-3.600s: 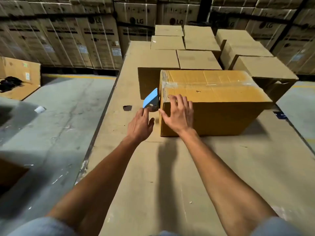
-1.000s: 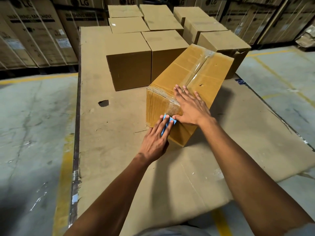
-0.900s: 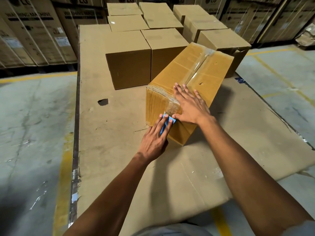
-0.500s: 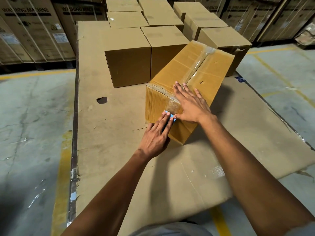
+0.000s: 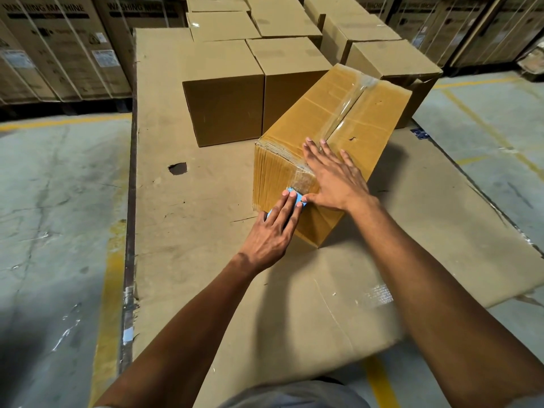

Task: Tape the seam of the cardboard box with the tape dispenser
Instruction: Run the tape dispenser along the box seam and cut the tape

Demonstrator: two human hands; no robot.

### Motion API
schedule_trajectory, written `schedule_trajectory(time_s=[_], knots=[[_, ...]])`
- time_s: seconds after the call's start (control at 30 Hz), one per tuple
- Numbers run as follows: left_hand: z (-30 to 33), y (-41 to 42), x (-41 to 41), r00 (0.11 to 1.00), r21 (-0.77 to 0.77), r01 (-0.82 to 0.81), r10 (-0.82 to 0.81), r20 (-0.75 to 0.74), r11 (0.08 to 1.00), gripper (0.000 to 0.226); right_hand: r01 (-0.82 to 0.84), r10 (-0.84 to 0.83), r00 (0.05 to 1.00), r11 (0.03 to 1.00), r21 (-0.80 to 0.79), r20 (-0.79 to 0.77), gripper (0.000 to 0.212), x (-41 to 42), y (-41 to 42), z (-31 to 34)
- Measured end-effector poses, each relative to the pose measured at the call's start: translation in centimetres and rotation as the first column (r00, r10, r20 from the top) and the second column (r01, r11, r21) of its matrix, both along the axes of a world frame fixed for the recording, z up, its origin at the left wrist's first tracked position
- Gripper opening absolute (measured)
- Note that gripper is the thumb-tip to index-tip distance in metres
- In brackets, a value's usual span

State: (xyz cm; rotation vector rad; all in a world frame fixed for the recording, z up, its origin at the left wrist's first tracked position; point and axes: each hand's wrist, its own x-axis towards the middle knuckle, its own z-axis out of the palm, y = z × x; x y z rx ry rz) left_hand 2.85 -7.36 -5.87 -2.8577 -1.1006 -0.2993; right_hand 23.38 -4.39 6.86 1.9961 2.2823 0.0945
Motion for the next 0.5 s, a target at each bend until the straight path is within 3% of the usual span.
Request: schedule_trajectory(time_s=[0.5], knots=[[0.83,-0.2,0.3,1.0,-0.08,-0.009,0.01,0.014,0.997,0.08,0.06,-0.06,0.998,0.998,0.026,-0.002,0.121,-0.57,-0.18,0.02]])
